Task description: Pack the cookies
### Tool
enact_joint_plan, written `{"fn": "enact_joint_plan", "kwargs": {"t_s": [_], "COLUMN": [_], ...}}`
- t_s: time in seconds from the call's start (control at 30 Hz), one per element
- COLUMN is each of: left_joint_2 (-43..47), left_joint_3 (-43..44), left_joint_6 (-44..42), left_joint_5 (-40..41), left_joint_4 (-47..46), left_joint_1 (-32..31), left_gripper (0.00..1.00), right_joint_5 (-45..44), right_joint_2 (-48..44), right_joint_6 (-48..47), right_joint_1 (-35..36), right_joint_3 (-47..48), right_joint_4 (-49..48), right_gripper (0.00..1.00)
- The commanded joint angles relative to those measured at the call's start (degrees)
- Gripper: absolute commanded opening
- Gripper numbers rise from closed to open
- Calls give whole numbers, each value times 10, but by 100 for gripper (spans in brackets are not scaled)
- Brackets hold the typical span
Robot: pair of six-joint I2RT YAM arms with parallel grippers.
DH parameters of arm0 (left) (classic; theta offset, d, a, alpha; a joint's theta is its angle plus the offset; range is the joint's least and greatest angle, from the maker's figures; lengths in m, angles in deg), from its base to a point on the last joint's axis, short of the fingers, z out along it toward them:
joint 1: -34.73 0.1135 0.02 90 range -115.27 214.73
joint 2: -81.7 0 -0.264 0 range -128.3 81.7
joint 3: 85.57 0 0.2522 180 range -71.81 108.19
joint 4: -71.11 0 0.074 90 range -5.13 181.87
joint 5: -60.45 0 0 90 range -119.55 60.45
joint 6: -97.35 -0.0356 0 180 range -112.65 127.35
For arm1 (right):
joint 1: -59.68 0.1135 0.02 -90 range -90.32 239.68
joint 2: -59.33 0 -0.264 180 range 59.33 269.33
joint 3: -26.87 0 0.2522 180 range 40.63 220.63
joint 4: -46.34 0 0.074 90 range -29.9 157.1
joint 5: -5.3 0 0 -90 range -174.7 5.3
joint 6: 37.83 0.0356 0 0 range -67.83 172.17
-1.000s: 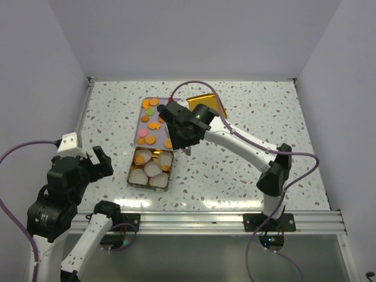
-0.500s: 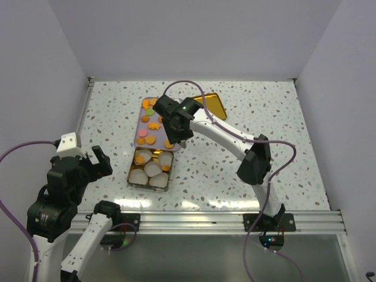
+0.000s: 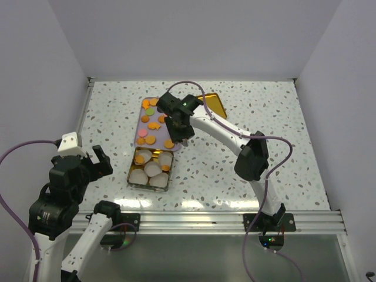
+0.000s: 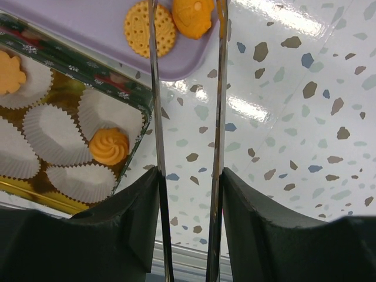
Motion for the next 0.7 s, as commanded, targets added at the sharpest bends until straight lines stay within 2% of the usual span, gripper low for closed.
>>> {"fn": "enact_joint_plan", "kwargs": {"t_s": [0.0, 0.17, 0.43, 0.67], "left_joint_2": [-5, -5, -3, -3], "left_joint_3": [-4, -5, -5, -6], "left_joint_6": [3, 4, 3, 1], "left_joint_5": [11, 11, 9, 6], "left_joint_4": [-29, -30, -31, -31], "left_joint_1": [-5, -5, -5, -5], "left_gripper": [100, 100, 100, 100], "right_joint_5": [24, 29, 31, 24], "right_joint_2": [-4, -5, 7, 7], "right_joint_6": [-8, -5, 2, 2], "right_joint_1": [1, 1, 2, 1], "right_joint_3": [0, -15, -13, 13], "right_joint_4": [-10, -12, 2, 17], "right_gripper": [46, 45, 35, 33]}}
